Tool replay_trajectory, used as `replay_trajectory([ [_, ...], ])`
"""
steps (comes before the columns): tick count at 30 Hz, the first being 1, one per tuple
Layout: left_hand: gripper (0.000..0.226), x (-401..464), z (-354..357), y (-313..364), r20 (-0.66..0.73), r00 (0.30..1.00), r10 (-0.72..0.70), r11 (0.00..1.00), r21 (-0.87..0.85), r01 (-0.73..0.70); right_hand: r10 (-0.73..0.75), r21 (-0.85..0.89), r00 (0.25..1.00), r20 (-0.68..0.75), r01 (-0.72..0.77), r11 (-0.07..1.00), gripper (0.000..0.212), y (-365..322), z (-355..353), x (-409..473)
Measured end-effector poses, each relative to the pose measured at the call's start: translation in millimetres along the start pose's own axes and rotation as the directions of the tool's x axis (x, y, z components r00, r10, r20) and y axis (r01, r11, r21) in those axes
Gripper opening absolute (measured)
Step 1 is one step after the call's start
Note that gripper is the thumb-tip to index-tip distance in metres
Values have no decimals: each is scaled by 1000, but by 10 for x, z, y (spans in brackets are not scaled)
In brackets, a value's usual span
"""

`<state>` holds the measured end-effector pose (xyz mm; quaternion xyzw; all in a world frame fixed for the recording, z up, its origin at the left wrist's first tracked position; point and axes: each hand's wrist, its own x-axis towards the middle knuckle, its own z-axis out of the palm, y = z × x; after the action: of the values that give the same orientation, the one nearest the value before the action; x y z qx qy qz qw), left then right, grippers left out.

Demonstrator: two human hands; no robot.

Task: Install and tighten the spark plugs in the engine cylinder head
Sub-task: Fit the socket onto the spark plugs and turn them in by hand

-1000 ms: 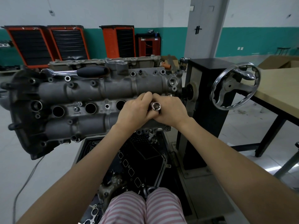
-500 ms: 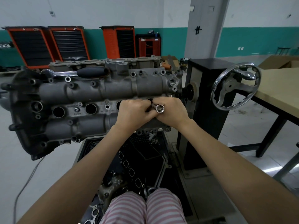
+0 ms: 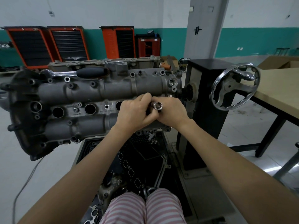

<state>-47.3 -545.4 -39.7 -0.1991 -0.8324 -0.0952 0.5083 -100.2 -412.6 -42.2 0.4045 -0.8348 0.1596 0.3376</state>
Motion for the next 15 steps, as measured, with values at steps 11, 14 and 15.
replay_trajectory([
  [11, 46, -27, 63, -90, -42, 999, -4, 999, -37, 2, 53, 96, 995, -90, -45, 994, 23, -37, -4, -5],
  [14, 44, -39, 69, -82, -54, 998, 28, 1000, -12, -29, 55, 57, 997, -50, -52, 997, 18, -20, 9, 1],
  [15, 43, -41, 71, -80, -54, 998, 30, 1000, -1, -30, 57, 38, 998, -37, -55, 998, 19, -16, 14, 3],
])
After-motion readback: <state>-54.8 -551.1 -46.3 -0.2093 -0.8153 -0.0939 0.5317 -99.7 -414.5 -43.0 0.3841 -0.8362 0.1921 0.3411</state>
